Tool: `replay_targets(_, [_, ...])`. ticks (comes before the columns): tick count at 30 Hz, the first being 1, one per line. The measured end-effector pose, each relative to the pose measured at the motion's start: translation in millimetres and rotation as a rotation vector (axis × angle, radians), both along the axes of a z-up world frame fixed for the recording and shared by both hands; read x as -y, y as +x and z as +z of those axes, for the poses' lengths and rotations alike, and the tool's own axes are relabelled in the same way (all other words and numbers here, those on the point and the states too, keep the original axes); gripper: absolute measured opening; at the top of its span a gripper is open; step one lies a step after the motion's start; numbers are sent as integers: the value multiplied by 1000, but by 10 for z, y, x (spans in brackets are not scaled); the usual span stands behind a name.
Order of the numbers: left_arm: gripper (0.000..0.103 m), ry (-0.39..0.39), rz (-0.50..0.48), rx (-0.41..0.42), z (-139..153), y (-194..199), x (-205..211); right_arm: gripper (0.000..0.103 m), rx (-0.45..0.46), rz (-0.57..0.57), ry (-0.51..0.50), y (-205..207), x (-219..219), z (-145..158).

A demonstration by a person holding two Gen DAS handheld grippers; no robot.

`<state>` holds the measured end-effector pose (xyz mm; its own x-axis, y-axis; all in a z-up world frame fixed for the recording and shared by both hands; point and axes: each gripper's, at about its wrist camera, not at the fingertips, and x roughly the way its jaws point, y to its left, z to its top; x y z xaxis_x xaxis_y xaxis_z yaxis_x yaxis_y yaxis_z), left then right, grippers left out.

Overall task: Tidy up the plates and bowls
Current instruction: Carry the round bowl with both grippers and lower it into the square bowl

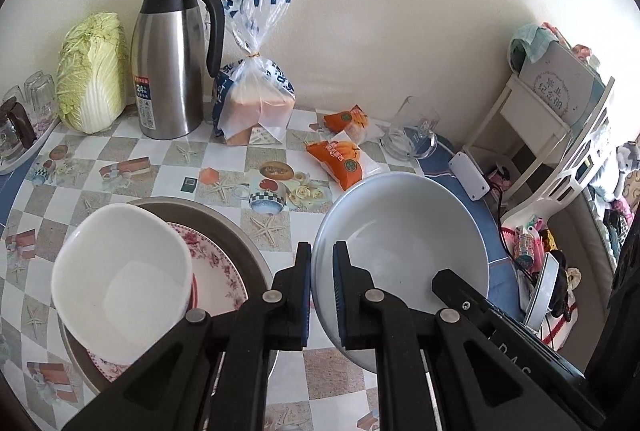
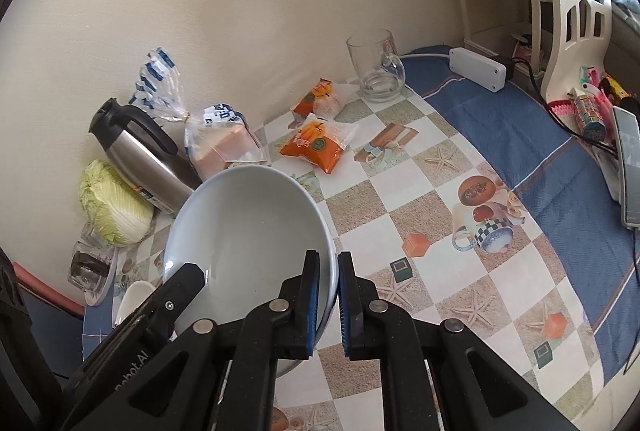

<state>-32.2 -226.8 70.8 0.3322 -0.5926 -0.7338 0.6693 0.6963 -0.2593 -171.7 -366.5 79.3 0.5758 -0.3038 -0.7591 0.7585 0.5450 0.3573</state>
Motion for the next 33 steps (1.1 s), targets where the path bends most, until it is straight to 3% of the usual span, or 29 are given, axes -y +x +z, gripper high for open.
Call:
replay_targets(11, [10,-29,76,-10,145,288,-550,10,38,76,-35,296,-400,251])
replay_targets(33, [11,-25,221,-41,174,831,-1434,11,32,251,-37,1063,-1222,248])
